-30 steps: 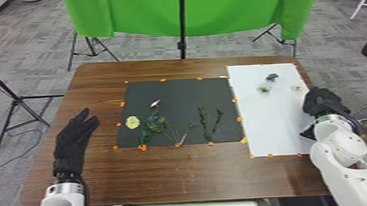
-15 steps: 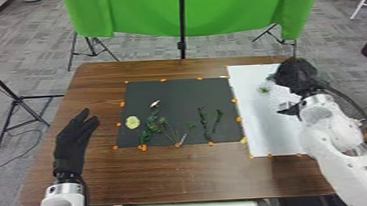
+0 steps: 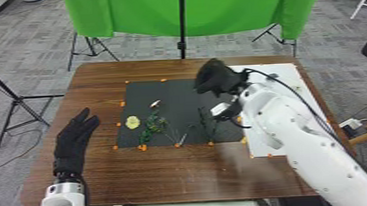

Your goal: Arrange flowers

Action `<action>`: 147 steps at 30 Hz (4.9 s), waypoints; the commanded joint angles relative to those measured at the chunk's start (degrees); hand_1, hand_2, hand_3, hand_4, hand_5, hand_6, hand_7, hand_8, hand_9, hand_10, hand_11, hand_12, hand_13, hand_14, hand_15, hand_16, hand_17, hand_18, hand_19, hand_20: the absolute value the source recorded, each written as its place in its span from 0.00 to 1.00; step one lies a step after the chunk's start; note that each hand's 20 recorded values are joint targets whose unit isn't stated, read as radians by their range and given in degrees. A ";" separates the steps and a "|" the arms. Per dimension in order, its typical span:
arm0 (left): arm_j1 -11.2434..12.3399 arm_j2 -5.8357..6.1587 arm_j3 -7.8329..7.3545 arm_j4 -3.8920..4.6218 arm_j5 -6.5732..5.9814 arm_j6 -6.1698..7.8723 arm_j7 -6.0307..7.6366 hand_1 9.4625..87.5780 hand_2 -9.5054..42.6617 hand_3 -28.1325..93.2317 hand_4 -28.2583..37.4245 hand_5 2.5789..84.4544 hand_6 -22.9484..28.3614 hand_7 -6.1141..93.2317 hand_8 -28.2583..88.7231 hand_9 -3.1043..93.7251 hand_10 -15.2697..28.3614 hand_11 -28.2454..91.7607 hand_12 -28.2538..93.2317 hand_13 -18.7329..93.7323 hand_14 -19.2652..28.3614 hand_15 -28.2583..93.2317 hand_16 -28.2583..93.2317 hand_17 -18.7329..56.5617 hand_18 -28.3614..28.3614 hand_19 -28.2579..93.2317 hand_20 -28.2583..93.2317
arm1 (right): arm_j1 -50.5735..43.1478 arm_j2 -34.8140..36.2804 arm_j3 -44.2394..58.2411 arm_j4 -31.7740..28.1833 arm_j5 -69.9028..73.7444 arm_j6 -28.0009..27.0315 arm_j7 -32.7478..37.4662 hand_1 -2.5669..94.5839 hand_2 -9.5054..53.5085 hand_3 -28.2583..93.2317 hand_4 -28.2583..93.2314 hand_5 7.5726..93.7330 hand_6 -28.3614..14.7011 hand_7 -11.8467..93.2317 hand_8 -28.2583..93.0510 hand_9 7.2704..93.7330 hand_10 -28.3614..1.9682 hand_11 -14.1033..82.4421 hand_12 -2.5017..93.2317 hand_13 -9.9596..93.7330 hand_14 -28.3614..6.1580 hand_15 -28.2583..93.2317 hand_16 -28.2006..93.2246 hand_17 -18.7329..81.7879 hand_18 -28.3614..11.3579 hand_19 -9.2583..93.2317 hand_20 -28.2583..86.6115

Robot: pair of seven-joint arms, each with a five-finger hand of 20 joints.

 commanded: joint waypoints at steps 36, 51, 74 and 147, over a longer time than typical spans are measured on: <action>-0.53 0.32 0.73 0.96 0.17 -1.43 -1.35 0.12 0.16 0.80 0.01 0.49 0.55 0.11 0.19 0.51 0.64 0.32 0.32 0.49 0.70 0.32 0.22 0.37 0.67 0.25 0.38 | 5.54 -14.31 -13.18 11.05 -13.05 -10.98 4.34 0.71 0.00 0.69 0.13 0.76 0.63 0.39 0.33 0.92 0.60 0.26 0.49 0.92 0.75 0.78 0.52 0.84 0.49 1.00 0.77; -0.54 -0.05 0.78 1.02 0.20 -1.46 -1.17 0.13 0.16 0.80 0.01 0.48 0.53 0.12 0.19 0.51 0.64 0.32 0.32 0.49 0.69 0.32 0.22 0.36 0.67 0.25 0.38 | 5.84 -14.28 -12.95 11.35 -12.69 -11.50 4.40 0.69 0.00 0.67 0.13 0.71 0.67 0.33 0.30 0.92 0.58 0.25 0.50 0.92 0.73 0.78 0.52 0.84 0.47 1.00 0.77; 0.05 -0.04 0.59 0.71 0.17 -1.25 -1.29 0.13 0.17 0.79 0.01 0.48 0.52 0.12 0.19 0.51 0.64 0.33 0.33 0.49 0.70 0.32 0.22 0.36 0.67 0.25 0.38 | 7.09 -13.02 -10.72 10.80 -11.20 -11.99 5.38 0.66 0.00 0.66 0.13 0.67 0.70 0.31 0.27 0.93 0.57 0.27 0.51 0.92 0.71 0.78 0.52 0.83 0.45 1.00 0.77; 0.65 -0.80 0.35 0.22 0.47 -1.40 -1.60 0.13 0.17 0.79 0.02 0.48 0.52 0.12 0.19 0.51 0.64 0.33 0.33 0.49 0.70 0.32 0.22 0.36 0.68 0.25 0.38 | 2.08 3.80 -0.05 5.90 -29.01 4.88 -4.28 0.69 0.00 0.67 0.12 0.78 0.62 0.35 0.33 0.96 0.63 0.25 0.46 0.95 0.75 0.77 0.51 0.86 0.46 1.00 0.76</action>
